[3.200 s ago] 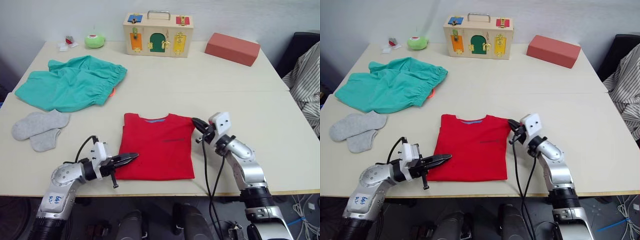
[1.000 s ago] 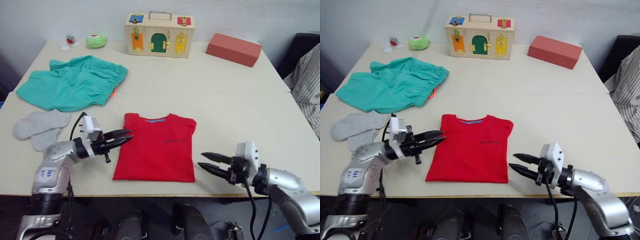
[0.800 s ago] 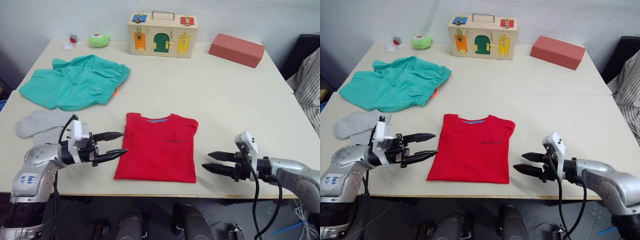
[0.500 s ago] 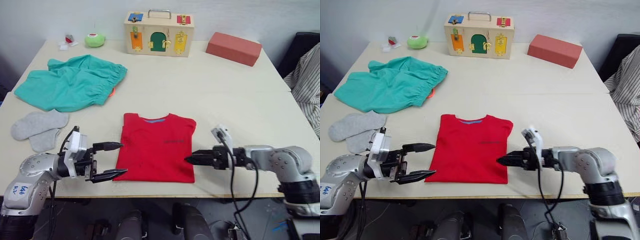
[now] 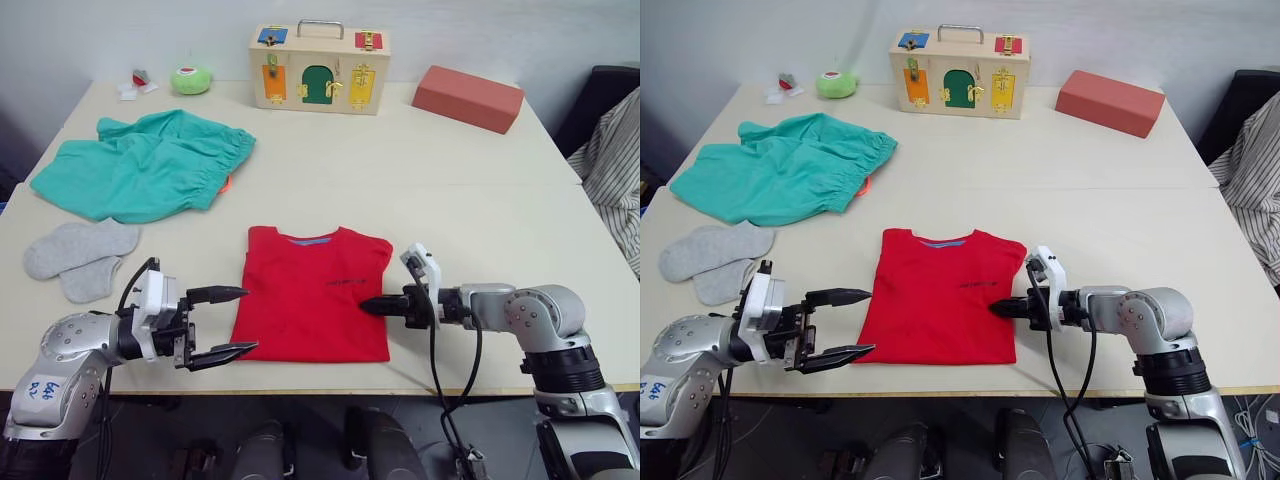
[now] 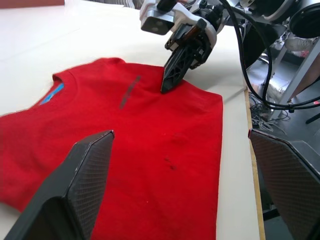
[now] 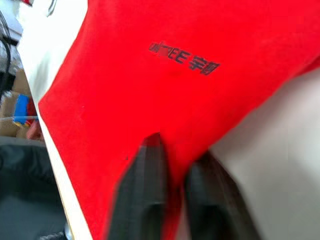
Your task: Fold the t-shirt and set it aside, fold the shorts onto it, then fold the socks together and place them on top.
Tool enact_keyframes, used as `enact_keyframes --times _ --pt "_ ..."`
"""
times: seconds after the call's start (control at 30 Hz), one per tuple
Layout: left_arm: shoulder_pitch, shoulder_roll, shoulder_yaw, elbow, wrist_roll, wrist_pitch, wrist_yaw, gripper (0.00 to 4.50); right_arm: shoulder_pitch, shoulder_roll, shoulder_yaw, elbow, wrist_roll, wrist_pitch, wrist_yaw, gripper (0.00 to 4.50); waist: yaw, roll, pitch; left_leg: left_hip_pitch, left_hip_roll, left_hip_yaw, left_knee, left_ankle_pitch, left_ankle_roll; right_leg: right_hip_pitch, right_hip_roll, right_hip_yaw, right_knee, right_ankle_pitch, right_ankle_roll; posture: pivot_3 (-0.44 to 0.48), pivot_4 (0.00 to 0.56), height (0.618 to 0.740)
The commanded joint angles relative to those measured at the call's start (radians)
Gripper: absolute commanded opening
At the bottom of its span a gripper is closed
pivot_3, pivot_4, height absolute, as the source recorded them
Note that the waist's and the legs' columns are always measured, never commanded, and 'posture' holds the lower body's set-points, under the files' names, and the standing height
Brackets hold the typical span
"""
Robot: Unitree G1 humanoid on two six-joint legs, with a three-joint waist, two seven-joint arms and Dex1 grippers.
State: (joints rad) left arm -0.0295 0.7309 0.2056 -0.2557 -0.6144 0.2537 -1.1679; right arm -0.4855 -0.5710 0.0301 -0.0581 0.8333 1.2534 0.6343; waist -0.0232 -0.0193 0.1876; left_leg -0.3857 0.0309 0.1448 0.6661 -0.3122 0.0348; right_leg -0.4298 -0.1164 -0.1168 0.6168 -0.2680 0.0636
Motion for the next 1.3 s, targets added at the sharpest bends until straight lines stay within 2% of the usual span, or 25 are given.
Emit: enact_keyframes --times 0.03,0.1,0.2,0.27,0.37,0.4,0.47,0.53,0.67,0.83,1.1,1.23,1.3 --pt "-0.029 -0.022 -0.007 0.012 -0.030 0.021 0.010 4.50 0.067 -0.088 -0.050 0.012 -0.058 -0.005 -0.010 0.01 0.012 0.000 0.000 0.000 -0.001 0.000 0.000 0.000 0.000 0.001 -0.001 0.000 -0.001 0.001 0.001 0.000 0.150 0.740" --pt "-0.050 -0.047 0.000 0.012 -0.081 0.067 0.029 4.50 0.111 -0.147 -0.065 -0.007 -0.064 -0.019 0.015 0.01 0.028 0.000 0.000 0.000 -0.001 0.000 0.000 -0.001 0.002 0.001 -0.002 0.000 -0.004 0.002 0.002 0.000 0.150 0.740" --pt "-0.072 -0.068 -0.008 0.019 -0.087 0.076 0.028 4.50 0.166 -0.230 -0.111 -0.011 -0.064 -0.039 0.056 0.01 0.044 0.000 0.000 -0.002 -0.002 0.000 0.001 -0.003 0.005 0.002 -0.002 0.000 -0.008 0.003 0.004 0.000 0.150 0.740" --pt "-0.096 -0.077 -0.027 0.027 -0.080 0.063 0.006 4.50 0.236 -0.364 -0.176 0.060 -0.111 -0.133 0.144 0.01 0.055 0.001 0.000 -0.003 -0.002 0.000 0.001 -0.003 0.006 0.002 -0.002 0.000 -0.010 0.003 0.004 0.000 0.150 0.740" --pt "-0.116 -0.089 -0.035 0.035 -0.074 0.048 -0.009 4.50 0.283 -0.477 -0.194 0.152 -0.161 -0.229 0.226 0.01 0.062 0.001 -0.001 -0.004 -0.004 0.002 0.001 -0.005 0.009 0.002 -0.003 0.000 -0.013 0.004 0.006 0.000 0.150 0.740" --pt "-0.118 -0.088 -0.037 0.036 -0.075 0.047 -0.019 4.50 0.286 -0.506 -0.193 0.195 -0.182 -0.261 0.250 0.01 0.060 0.001 -0.001 -0.004 -0.004 0.002 0.002 -0.006 0.010 0.003 -0.002 0.000 -0.014 0.005 0.007 0.000 0.150 0.740" --pt "-0.131 -0.090 -0.041 0.037 -0.070 0.036 -0.035 4.50 0.270 -0.611 -0.176 0.416 -0.287 -0.417 0.346 0.01 0.051 0.001 -0.001 -0.004 -0.004 0.004 0.003 -0.006 0.010 0.003 -0.001 0.000 -0.015 0.005 0.008 0.000 0.150 0.740" --pt "-0.142 -0.095 -0.041 0.033 -0.072 0.036 -0.031 4.50 0.231 -0.659 -0.147 0.592 -0.372 -0.556 0.414 0.01 0.048 0.002 -0.001 -0.004 -0.004 0.005 0.003 -0.006 0.010 0.003 0.000 0.001 -0.015 0.006 0.009 0.000 0.150 0.740" --pt "-0.139 -0.094 -0.042 0.019 -0.075 0.043 -0.027 4.50 0.102 -0.656 -0.083 0.829 -0.509 -0.752 0.466 0.01 0.030 0.002 0.000 -0.003 -0.002 0.006 0.002 -0.005 0.008 0.002 0.002 0.001 -0.015 0.005 0.008 0.000 0.150 0.740" --pt "-0.128 -0.086 -0.038 0.011 -0.077 0.048 -0.030 4.50 -0.053 -0.606 -0.037 1.062 -0.648 -0.949 0.422 0.01 0.005 0.004 0.001 0.000 0.000 0.007 0.002 -0.001 0.002 0.002 0.003 0.003 -0.009 0.005 0.007 0.000 0.150 0.740" --pt "-0.130 -0.066 -0.030 0.016 -0.073 0.046 -0.036 4.50 -0.144 -0.577 -0.065 1.195 -0.702 -0.963 0.417 0.01 -0.005 0.004 0.001 0.000 0.000 0.005 0.002 0.000 0.001 0.002 0.002 0.003 -0.008 0.004 0.006 0.000 0.150 0.740" --pt "-0.151 -0.055 -0.014 0.037 -0.082 0.064 -0.018 4.50 -0.125 -0.612 -0.099 1.171 -0.692 -0.958 0.460 1.05 -0.003 0.004 0.001 -0.001 0.000 0.005 0.003 0.000 0.001 0.002 0.002 0.003 -0.008 0.004 0.005 0.000 0.150 0.740" --pt "-0.149 -0.043 0.013 0.040 -0.093 0.090 0.012 4.50 -0.081 -0.649 -0.133 1.120 -0.672 -1.007 0.529 1.78 -0.003 0.006 0.002 -0.001 0.000 0.004 0.002 0.000 0.001 0.002 0.002 0.003 -0.008 0.004 0.005 0.000 0.150 0.740"
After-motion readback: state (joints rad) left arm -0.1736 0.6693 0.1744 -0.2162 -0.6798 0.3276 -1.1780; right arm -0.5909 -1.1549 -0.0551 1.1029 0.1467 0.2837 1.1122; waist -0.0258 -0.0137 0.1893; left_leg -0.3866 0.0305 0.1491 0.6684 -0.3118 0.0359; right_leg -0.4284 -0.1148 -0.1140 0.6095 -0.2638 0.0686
